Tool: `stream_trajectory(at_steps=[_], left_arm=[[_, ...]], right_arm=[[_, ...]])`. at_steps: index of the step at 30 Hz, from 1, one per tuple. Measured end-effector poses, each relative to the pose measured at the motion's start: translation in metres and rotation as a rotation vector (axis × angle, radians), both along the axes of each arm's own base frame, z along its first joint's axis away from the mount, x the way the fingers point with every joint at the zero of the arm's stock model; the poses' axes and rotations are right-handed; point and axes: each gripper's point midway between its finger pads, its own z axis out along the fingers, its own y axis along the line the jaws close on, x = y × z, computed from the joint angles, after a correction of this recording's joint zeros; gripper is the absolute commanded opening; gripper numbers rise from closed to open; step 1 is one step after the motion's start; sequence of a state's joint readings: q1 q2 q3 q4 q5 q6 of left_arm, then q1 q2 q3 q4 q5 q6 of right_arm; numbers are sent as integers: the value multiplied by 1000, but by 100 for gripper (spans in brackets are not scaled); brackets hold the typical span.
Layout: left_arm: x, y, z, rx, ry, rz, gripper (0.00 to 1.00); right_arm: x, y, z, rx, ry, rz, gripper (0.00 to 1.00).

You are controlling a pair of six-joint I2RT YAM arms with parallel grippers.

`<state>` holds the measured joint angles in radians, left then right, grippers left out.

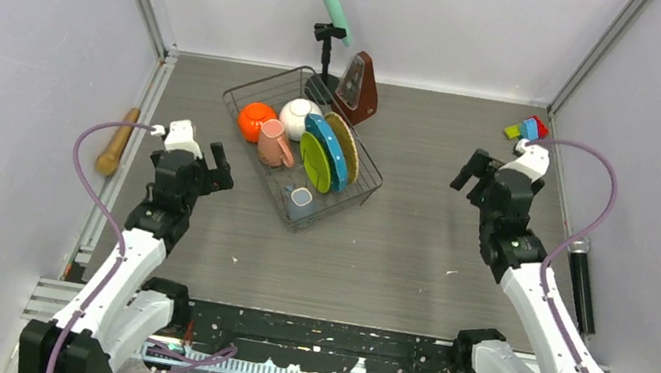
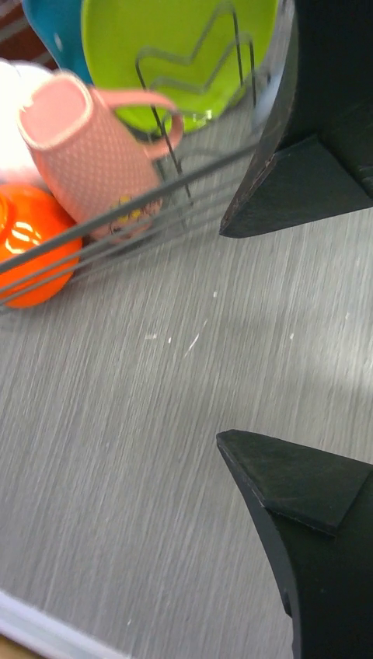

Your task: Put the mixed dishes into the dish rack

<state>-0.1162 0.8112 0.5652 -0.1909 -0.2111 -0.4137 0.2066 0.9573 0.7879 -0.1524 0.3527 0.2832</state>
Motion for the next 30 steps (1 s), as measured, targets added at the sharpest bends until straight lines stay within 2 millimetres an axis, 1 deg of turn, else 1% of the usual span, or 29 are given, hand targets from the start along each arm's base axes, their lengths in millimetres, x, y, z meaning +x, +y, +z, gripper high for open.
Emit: stream_trajectory(at_steps=[1, 3, 5, 6, 7, 8, 9, 10, 13, 14, 17, 19, 20, 23, 26, 30], left_arm=[[2, 3, -6, 35, -14, -9, 98], [4, 10, -18, 113, -17, -16, 99], [11, 18, -24, 189, -5, -10, 100], [15, 21, -25, 216, -4, -5, 100], [20, 26, -27, 252, 4, 6, 100], [24, 29, -30, 273, 15, 15, 100], [27, 35, -36, 303, 32, 38, 100], [28, 39, -38, 318, 41, 56, 99], [30, 48, -47, 361, 34, 99, 91], [28, 49, -49, 364, 25, 102, 90], [27, 46, -59, 346, -11, 89, 88], [30, 42, -65, 326, -32, 82, 87], [34, 40, -69, 321, -35, 76, 87], [44, 37, -83, 322, -29, 59, 82], [51, 32, -95, 338, -24, 16, 82], [63, 27, -100, 350, -57, -18, 83]], right_arm=[[-1, -5, -13, 7, 7, -26, 100], [-3, -8, -40, 9, 31, -51, 100], [-6, -13, -73, -5, 66, -76, 100], [-7, -14, -82, -10, 77, -81, 100], [-10, -17, -95, -19, 94, -93, 100], [-12, -19, -102, -26, 105, -101, 100], [-12, -22, -107, -33, 105, -115, 100], [-12, -24, -108, -36, 101, -123, 100], [-5, -30, -107, -31, 50, -148, 100], [-3, -33, -108, -31, 42, -157, 100], [5, -45, -115, -37, 41, -189, 100], [10, -51, -120, -44, 39, -206, 100], [13, -54, -125, -48, 37, -214, 100], [15, -58, -143, -71, 53, -223, 100], [10, -64, -162, -103, 83, -232, 100], [14, -74, -164, -116, 40, -261, 98]])
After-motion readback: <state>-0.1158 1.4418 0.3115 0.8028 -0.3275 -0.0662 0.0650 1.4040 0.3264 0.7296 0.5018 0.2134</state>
